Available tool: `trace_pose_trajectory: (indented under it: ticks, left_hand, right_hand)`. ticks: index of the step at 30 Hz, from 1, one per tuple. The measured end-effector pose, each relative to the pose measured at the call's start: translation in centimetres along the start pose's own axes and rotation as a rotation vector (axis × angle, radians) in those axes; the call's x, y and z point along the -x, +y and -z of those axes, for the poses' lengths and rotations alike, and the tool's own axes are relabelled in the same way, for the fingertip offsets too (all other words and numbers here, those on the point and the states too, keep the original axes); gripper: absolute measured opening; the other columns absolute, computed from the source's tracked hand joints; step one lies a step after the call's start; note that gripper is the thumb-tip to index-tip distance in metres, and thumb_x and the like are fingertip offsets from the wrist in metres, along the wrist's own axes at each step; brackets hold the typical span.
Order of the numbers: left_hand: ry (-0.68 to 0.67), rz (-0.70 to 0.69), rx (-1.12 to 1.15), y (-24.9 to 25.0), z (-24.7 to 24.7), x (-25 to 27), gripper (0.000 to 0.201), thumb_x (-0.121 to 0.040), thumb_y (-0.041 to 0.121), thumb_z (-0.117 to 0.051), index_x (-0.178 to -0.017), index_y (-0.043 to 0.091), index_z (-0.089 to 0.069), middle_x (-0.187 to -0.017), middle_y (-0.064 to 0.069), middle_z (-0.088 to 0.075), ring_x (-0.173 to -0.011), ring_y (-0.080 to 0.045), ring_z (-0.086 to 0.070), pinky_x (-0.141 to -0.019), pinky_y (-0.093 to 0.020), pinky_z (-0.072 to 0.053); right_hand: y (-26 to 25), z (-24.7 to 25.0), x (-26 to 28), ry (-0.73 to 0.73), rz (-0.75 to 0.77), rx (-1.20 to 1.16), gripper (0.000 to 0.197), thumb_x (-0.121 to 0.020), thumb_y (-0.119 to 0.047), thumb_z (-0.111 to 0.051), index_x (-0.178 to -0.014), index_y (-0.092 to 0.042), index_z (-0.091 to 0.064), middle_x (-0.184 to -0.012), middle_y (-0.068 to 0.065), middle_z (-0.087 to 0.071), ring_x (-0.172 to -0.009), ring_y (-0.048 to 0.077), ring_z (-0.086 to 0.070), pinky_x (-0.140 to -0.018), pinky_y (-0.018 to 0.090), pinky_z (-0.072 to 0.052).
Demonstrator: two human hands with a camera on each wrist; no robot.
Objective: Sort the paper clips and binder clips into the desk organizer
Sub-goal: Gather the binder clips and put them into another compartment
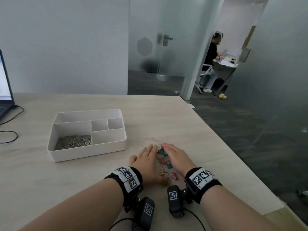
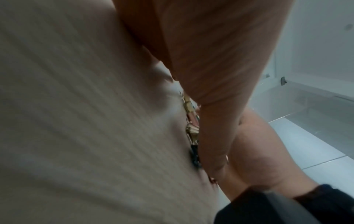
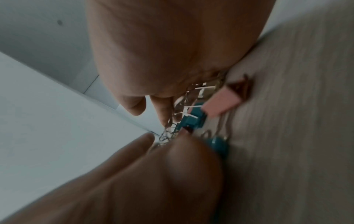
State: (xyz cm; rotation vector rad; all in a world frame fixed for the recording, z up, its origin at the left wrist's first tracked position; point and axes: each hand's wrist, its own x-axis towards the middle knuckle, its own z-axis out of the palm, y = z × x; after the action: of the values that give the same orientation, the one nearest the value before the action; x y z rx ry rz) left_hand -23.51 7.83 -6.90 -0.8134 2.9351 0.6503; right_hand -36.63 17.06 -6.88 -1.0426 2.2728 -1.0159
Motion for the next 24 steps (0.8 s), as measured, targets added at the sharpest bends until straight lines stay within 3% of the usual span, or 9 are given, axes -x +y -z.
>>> trace_pose_trajectory:
  ticks: [3, 8, 12, 15, 17, 19, 21, 23, 24]
  left_hand:
    - [0.080, -0.017, 0.025, -1.4, -0.2, 0.4, 0.129, -0.061, 0.077, -0.064, -0.157, 0.025, 0.003, -0.165, 0.008, -0.003, -0.151, -0.009, -0.007, -0.121, -0.040, -0.009]
    - [0.164, 0.006, 0.069, -5.5, 1.0, 2.6, 0.112, -0.067, 0.070, -0.065, -0.155, 0.025, -0.012, -0.158, 0.007, -0.023, -0.145, -0.013, -0.026, -0.118, -0.037, -0.016]
    - [0.184, 0.024, 0.113, -9.7, 1.8, 5.2, 0.107, -0.061, 0.072, -0.058, -0.152, 0.029, -0.022, -0.155, 0.010, -0.029, -0.141, -0.010, -0.033, -0.117, -0.037, -0.022]
    - [0.197, 0.034, 0.139, -11.8, 2.8, 7.3, 0.101, -0.061, 0.068, -0.059, -0.150, 0.036, -0.024, -0.152, 0.014, -0.033, -0.138, -0.009, -0.038, -0.116, -0.037, -0.025]
    - [0.219, 0.049, 0.138, -13.0, 3.2, 8.4, 0.094, -0.069, 0.059, -0.064, -0.150, 0.036, -0.025, -0.153, 0.014, -0.034, -0.137, -0.009, -0.039, -0.115, -0.036, -0.025]
    - [0.234, 0.058, 0.152, -13.8, 3.5, 9.3, 0.093, -0.068, 0.063, -0.059, -0.151, 0.035, -0.026, -0.153, 0.013, -0.035, -0.137, -0.008, -0.040, -0.115, -0.035, -0.027]
    - [0.246, 0.055, 0.180, -14.2, 3.8, 10.0, 0.097, -0.061, 0.070, -0.046, -0.150, 0.034, -0.028, -0.153, 0.012, -0.037, -0.135, -0.009, -0.043, -0.114, -0.033, -0.029]
    - [0.246, 0.059, 0.211, -14.4, 4.2, 10.5, 0.104, -0.056, 0.072, -0.042, -0.150, 0.030, -0.031, -0.152, 0.010, -0.038, -0.134, -0.011, -0.044, -0.114, -0.030, -0.031]
    - [0.239, 0.067, 0.225, -14.6, 4.3, 10.7, 0.108, -0.053, 0.074, -0.045, -0.150, 0.028, -0.031, -0.152, 0.009, -0.038, -0.134, -0.012, -0.044, -0.114, -0.028, -0.031]
  right_hand:
    - [-1.2, -2.2, 0.3, -0.021, 0.002, -0.055, 0.062, -0.088, -0.060, -0.029, -0.138, -0.035, -0.056, -0.146, -0.015, -0.052, -0.137, 0.005, -0.043, -0.123, 0.049, -0.016]
    - [-4.2, -6.2, 1.1, -0.069, 0.069, 0.035, 0.041, -0.102, -0.041, -0.030, -0.132, -0.035, -0.058, -0.138, -0.011, -0.058, -0.123, 0.008, -0.046, -0.121, 0.048, -0.014]
    - [-7.3, -9.6, 2.3, -0.077, 0.107, -0.007, 0.043, -0.100, -0.047, -0.028, -0.125, -0.035, -0.061, -0.129, -0.012, -0.062, -0.115, 0.006, -0.047, -0.122, 0.046, -0.008]
    - [-9.2, -11.4, 2.9, -0.063, 0.094, -0.093, 0.033, -0.104, -0.042, -0.033, -0.113, -0.031, -0.062, -0.105, -0.017, -0.063, -0.097, 0.003, -0.046, -0.121, 0.044, -0.013]
    - [-10.5, -12.8, 3.3, -0.073, 0.113, -0.163, 0.030, -0.098, -0.049, -0.037, -0.105, -0.032, -0.061, -0.092, -0.022, -0.063, -0.095, -0.002, -0.052, -0.118, 0.048, -0.023]
    - [-11.5, -13.9, 3.5, -0.095, 0.132, -0.249, 0.032, -0.087, -0.059, -0.037, -0.100, -0.041, -0.060, -0.096, -0.022, -0.066, -0.107, 0.007, -0.058, -0.116, 0.049, -0.028]
    - [-11.9, -14.5, 3.5, -0.104, 0.145, -0.300, 0.027, -0.090, -0.055, -0.039, -0.097, -0.044, -0.063, -0.115, -0.029, -0.060, -0.124, 0.009, -0.052, -0.119, 0.047, -0.025]
    - [-11.8, -14.0, 3.7, -0.069, 0.131, -0.377, 0.025, -0.098, -0.043, -0.044, -0.102, -0.036, -0.068, -0.135, -0.023, -0.048, -0.133, 0.006, -0.041, -0.119, 0.038, -0.027]
    - [-11.4, -13.6, 3.7, -0.057, 0.121, -0.408, 0.025, -0.097, -0.045, -0.048, -0.104, -0.033, -0.069, -0.138, -0.019, -0.050, -0.131, 0.006, -0.044, -0.116, 0.037, -0.032]
